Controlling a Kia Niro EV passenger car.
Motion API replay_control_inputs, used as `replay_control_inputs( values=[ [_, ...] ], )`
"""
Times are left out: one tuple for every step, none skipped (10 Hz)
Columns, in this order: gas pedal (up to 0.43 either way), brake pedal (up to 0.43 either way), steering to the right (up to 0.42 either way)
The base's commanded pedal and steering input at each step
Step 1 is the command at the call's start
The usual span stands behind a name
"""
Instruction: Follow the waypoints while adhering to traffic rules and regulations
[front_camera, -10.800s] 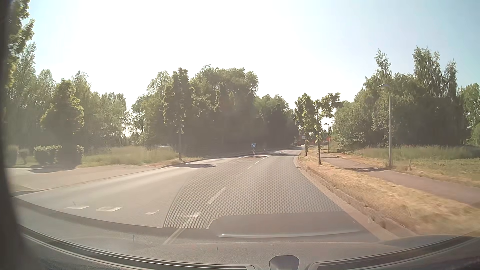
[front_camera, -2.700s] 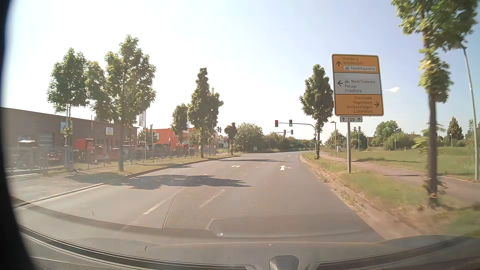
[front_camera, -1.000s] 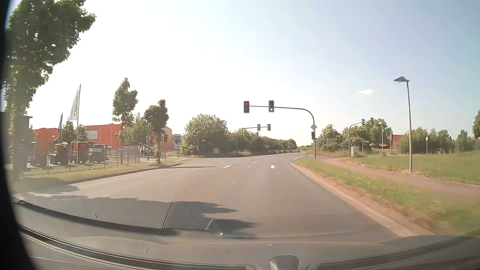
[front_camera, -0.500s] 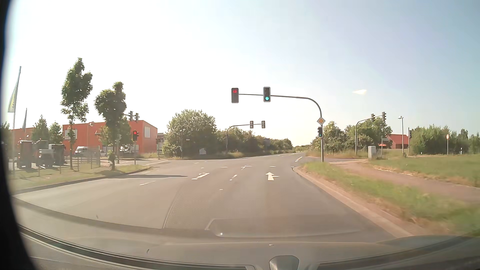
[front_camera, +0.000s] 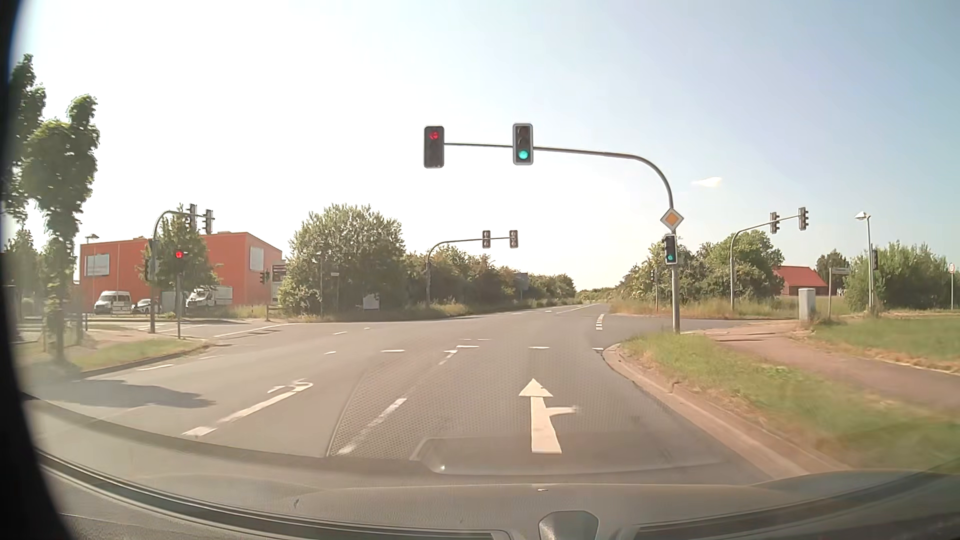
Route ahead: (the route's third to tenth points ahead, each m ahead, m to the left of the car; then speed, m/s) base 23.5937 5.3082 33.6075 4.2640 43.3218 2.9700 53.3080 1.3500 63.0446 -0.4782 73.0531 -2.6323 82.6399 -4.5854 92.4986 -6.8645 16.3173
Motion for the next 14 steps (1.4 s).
replay_control_inputs(
  values=[
    [0.197, 0.006, 0.019],
    [0.209, 0.006, 0.02],
    [0.209, 0.006, 0.02],
    [0.209, 0.006, 0.021],
    [0.209, 0.006, 0.021],
    [0.209, 0.006, 0.021],
    [0.209, 0.006, 0.021],
    [0.22, 0.006, 0.021],
    [0.228, 0.006, 0.021],
    [0.26, 0.006, 0.021],
    [0.26, 0.006, 0.021],
    [0.26, 0.006, 0.021],
    [0.26, 0.006, 0.021],
    [0.26, 0.006, 0.021]
  ],
)
